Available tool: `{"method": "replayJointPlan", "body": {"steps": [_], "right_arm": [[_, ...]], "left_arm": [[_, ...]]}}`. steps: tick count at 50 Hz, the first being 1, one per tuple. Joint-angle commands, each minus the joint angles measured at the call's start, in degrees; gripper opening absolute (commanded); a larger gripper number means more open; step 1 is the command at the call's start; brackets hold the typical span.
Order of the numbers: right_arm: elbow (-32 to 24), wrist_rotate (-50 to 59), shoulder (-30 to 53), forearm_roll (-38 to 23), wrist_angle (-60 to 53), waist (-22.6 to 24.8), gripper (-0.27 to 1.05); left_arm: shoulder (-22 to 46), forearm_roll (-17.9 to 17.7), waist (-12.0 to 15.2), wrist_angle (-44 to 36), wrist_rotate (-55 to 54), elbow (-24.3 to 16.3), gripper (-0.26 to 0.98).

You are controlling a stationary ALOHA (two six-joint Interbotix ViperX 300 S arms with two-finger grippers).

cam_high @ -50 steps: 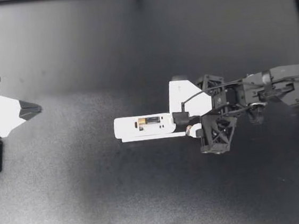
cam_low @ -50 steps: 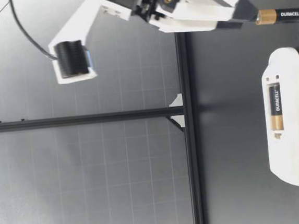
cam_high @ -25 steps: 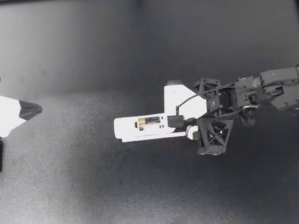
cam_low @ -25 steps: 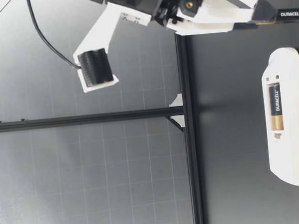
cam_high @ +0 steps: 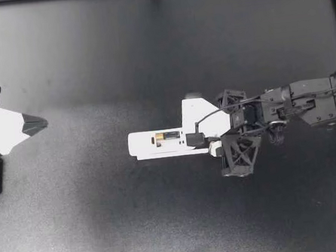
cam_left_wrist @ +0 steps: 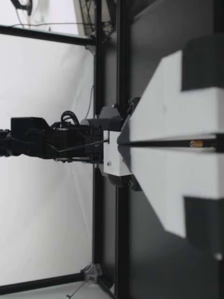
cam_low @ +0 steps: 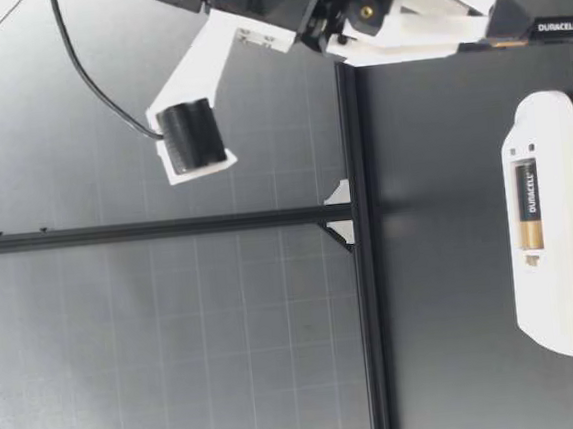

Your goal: Place the battery into the slot of the remote controller.

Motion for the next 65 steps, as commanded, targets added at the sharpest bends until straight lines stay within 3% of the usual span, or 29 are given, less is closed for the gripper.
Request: {"method": "replayJointPlan", "body": {"steps": [1, 20, 30, 41, 52, 65], "right_arm": [[-1.6, 0.1, -0.4, 0.0, 0.5, 0.6, 0.22], [-2.3, 0.1, -1.7, -0.1, 1.6, 0.7, 0.06], [-1.1, 0.0, -5.2, -0.2, -1.8, 0.6, 0.06], [4.3, 0.0, -8.3, -0.3, -18.1, 0.4, 0.05], [10.6, -0.1, -7.6, -0.3, -38.6, -0.9, 0.05], [14.7, -0.3, -5.1, -0.3, -51.2, -3.0, 0.05]], "left_arm": [[0.4, 0.0, 0.1, -0.5, 0.1, -0.7, -0.14], [0.9, 0.0, 0.1, -0.1, -0.1, -0.8, -0.14], [7.7, -0.3, 1.5, 4.7, -0.4, -3.5, -0.14], [20.6, -0.4, 2.8, 14.0, 0.1, -10.0, -0.14], [32.3, -0.4, 2.9, 17.4, 0.1, -15.0, -0.14], [41.9, -0.4, 2.8, 21.0, 0.0, -20.0, -0.14]]}}
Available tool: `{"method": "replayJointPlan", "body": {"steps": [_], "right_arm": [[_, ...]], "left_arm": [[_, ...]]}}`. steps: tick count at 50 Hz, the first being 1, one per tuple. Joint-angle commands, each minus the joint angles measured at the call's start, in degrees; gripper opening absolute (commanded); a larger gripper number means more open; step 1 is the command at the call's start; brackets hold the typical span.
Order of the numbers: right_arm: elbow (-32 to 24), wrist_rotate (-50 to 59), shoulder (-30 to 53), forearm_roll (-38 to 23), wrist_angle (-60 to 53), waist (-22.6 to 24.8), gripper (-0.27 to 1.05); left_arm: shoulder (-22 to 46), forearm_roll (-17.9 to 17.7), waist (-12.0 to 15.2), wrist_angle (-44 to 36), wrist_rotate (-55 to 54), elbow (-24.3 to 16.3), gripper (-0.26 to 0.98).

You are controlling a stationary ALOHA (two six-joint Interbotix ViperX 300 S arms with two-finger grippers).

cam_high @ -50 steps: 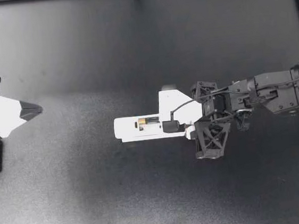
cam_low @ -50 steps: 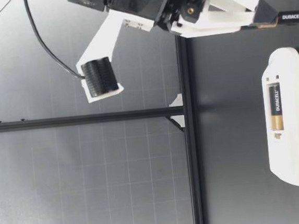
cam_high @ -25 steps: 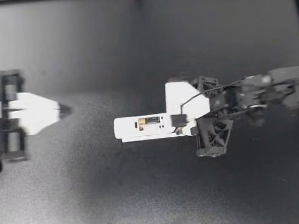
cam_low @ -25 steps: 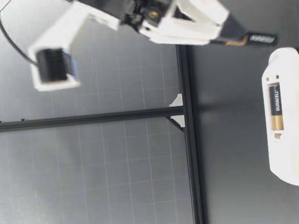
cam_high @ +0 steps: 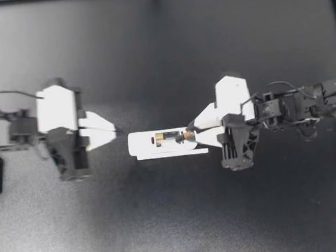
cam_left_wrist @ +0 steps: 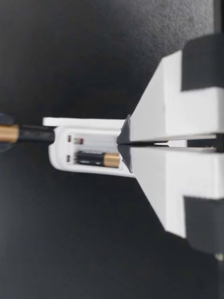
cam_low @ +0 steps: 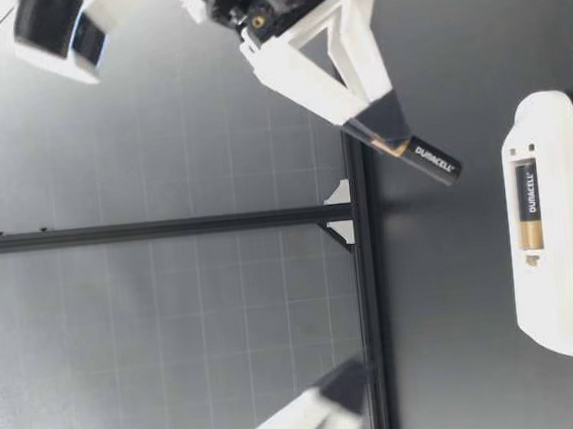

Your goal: Place the battery into the slot of the remote controller.

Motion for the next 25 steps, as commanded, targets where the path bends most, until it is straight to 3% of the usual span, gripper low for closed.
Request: {"method": "replayJointPlan", "body": {"steps": [1, 16, 25], "right_arm": [[0.0, -0.2, 0.6, -0.1, -4.0, -0.8, 0.05], [-0.3, -0.3, 6.2, -0.2, -10.5, -0.8, 0.05], [-0.6, -0.4, 7.8, -0.2, -13.1, -0.8, 0.05]], "left_arm": [[2.6, -0.1, 0.2, 0.9, -0.1, -2.7, -0.14], [10.6, -0.1, 0.2, 3.0, 0.1, -6.8, -0.14], [12.9, 0.0, 0.4, 3.6, 0.2, -7.2, -0.14]]}}
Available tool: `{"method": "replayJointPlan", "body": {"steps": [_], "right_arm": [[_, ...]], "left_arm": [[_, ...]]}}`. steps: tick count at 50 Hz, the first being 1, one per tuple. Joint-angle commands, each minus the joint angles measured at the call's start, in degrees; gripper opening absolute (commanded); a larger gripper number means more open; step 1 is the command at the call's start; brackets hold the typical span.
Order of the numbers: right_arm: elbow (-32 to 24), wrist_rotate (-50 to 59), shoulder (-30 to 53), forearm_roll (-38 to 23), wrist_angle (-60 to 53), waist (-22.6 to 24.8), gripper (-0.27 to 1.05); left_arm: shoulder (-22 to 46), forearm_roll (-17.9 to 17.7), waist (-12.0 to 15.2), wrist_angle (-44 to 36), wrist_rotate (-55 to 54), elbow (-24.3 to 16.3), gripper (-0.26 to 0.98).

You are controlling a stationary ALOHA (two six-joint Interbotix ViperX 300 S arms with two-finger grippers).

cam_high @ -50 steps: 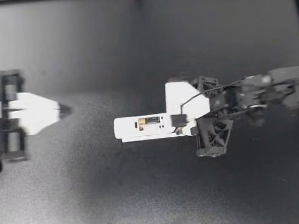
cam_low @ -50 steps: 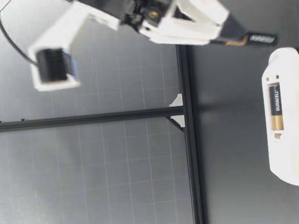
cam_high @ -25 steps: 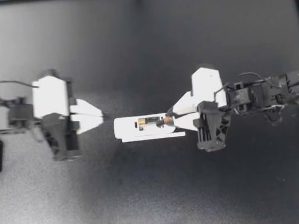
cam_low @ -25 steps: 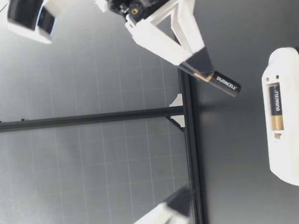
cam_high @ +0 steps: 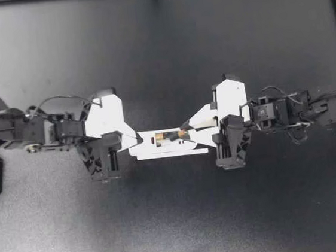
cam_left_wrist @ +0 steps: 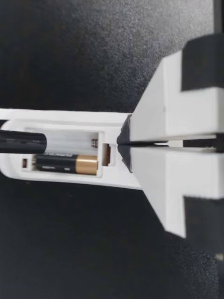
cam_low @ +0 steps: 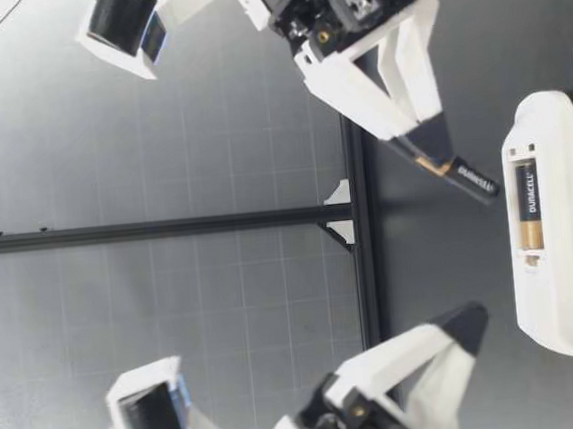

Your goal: Place the battery into the slot of the remote controller.

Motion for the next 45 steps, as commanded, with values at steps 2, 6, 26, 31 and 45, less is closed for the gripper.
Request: {"method": "replayJointPlan", "body": {"steps": [2, 6, 26, 31, 45], "right_arm": [[-1.3, -0.1, 0.1, -0.1, -1.8, -0.5, 0.05], [-1.5, -0.1, 0.8, -0.1, -1.9, -0.5, 0.05], [-2.5, -0.1, 3.0, -0.1, -2.6, -0.5, 0.05], [-2.6, -0.1, 3.3, -0.1, -2.6, -0.5, 0.05], [-3.3, -0.1, 4.8, -0.1, -1.6, -0.5, 0.05]], "left_arm": [[0.3, 0.0, 0.4, -0.1, 0.0, -1.1, -0.14], [0.6, 0.0, 0.4, -0.1, -0.1, -1.1, -0.14], [3.1, -0.1, 0.4, -0.1, -0.4, -1.2, -0.14], [3.7, 0.0, 0.5, -0.1, -0.4, -1.1, -0.14], [4.0, 0.0, 0.4, -0.1, -0.6, -1.0, -0.14]]}}
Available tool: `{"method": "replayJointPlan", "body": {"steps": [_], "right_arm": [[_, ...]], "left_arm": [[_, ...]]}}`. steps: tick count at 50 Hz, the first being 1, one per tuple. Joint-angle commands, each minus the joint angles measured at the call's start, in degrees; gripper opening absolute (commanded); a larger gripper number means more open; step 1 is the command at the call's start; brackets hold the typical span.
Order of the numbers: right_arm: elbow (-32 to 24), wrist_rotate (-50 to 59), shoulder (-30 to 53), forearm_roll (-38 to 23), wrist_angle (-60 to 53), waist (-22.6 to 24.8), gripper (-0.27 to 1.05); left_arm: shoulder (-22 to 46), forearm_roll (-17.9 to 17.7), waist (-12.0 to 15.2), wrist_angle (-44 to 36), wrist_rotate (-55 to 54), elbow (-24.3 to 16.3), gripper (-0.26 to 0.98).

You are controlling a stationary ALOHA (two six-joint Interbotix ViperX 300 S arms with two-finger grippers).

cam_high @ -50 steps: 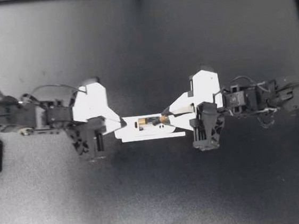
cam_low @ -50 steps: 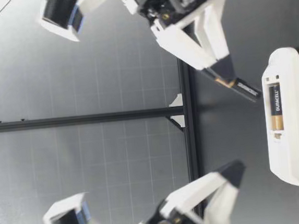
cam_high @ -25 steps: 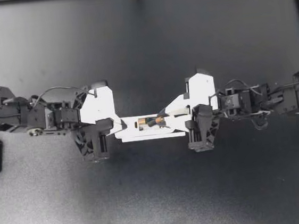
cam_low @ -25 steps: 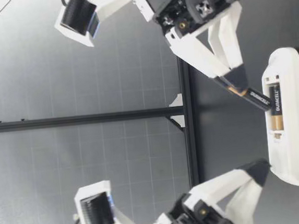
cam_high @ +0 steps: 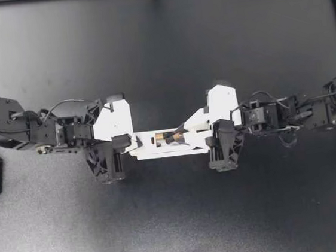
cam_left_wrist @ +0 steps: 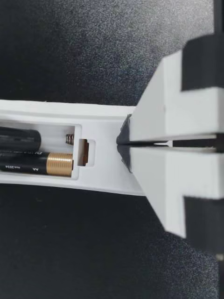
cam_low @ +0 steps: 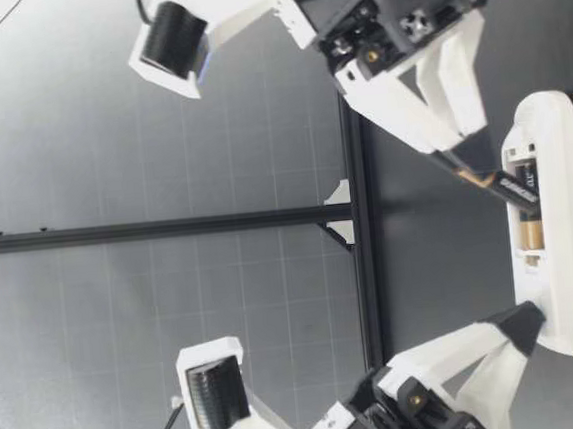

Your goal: Place the battery into the slot of the remote controller.

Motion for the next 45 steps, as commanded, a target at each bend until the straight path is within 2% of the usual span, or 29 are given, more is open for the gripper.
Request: {"method": "replayJointPlan", "body": {"steps": [1, 34, 45], "right_arm": [[-1.3, -0.1, -0.4, -0.1, 0.3, -0.5, 0.05], [-5.9, 0.0, 0.1, -1.8, 12.5, -0.5, 0.07], [-7.3, 0.0, -0.3, -2.5, 15.4, -0.4, 0.17]], "left_arm": [[-0.5, 0.0, 0.3, -0.1, -0.1, -0.7, -0.14], [-1.0, -0.1, 0.3, -0.1, -0.1, -0.4, -0.14], [-1.0, 0.0, 0.2, -0.1, -0.1, -0.4, -0.14]]}}
